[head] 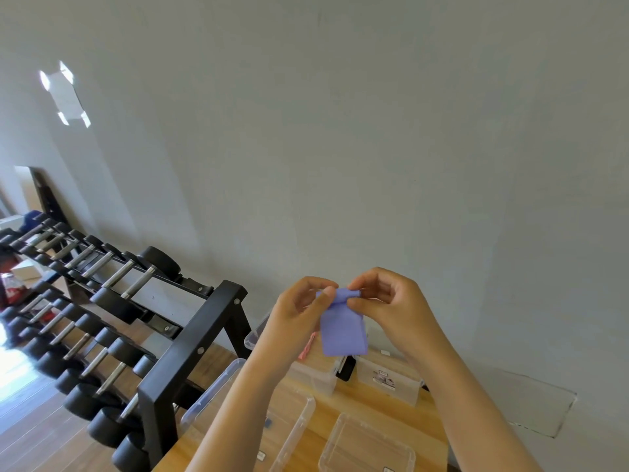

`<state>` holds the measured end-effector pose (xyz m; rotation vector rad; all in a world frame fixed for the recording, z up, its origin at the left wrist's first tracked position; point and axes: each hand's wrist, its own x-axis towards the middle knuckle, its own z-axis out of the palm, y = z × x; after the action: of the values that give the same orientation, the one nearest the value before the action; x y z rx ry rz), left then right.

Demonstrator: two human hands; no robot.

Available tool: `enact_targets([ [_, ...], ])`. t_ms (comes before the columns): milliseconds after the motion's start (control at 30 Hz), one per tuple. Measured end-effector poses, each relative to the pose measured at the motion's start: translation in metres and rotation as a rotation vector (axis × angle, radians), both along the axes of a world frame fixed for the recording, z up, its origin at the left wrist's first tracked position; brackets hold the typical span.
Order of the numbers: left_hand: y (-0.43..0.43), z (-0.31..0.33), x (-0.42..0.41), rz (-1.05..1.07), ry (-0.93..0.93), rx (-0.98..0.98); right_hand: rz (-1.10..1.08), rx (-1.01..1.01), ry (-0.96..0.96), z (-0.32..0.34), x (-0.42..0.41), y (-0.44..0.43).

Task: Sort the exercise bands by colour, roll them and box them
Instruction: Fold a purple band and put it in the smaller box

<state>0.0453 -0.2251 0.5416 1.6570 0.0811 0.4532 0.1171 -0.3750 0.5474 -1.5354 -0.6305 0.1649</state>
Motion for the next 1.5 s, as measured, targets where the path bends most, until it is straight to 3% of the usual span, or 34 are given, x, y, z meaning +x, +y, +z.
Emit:
enact_targets([
  [267,0.002,0.0,0.001,0.031,-0.058,0.022,0.038,-0.086,0.079,-0.003,0.003,0.0],
  [400,0.003,-0.002,0.003,0.063,-0.085,0.034,0.074,-0.033,0.154,-0.006,0.003,0.001],
  [567,-0.001,-0.004,0.005,0.064,-0.09,-0.042,0.016,-0.02,0.123,-0.007,0.002,0.006],
  [833,0.0,-0.007,0.008,0.065,-0.08,0.086,0.008,-0.056,0.099,-0.007,0.004,0.001],
  [1233,0.004,-0.006,0.009,0.028,-0.044,0.051,0.013,-0.05,0.069,-0.004,0.007,-0.001],
  [1500,0.007,-0.005,0.005,0.019,-0.067,0.08,0.109,-0.012,0.18,-0.001,0.006,-0.005],
])
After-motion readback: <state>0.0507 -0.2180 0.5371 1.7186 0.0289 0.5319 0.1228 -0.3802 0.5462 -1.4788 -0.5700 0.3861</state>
